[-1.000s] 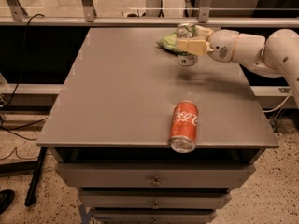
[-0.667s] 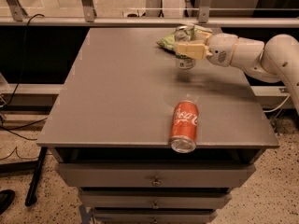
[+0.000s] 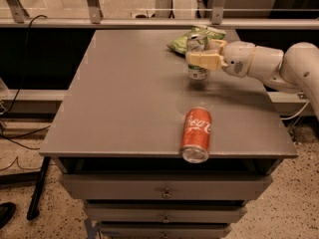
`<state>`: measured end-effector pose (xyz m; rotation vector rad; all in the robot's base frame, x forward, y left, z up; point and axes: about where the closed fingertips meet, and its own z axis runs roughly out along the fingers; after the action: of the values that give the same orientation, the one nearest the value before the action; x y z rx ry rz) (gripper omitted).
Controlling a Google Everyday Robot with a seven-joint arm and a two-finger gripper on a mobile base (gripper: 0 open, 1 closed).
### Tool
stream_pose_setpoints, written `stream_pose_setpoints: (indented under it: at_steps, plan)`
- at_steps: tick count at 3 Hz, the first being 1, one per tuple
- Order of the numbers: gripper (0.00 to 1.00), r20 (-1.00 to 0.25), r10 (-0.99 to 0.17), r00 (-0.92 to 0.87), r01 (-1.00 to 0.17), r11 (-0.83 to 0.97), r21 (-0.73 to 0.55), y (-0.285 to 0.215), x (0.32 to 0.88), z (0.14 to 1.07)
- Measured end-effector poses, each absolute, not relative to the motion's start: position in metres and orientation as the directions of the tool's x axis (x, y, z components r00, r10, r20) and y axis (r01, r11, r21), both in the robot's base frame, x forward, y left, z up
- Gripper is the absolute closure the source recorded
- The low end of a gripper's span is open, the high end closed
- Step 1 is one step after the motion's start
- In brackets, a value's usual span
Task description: Place 7up can upright
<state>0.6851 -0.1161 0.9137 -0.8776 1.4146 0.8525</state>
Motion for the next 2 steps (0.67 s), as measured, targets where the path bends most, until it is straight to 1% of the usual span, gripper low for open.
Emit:
stream_pose_setpoints:
  at_steps: [2]
  plan:
    - [0.12,-1.000,0.026,-0.011,-0.896,0.443,0.021,-0.1229,0.6738,0.8978]
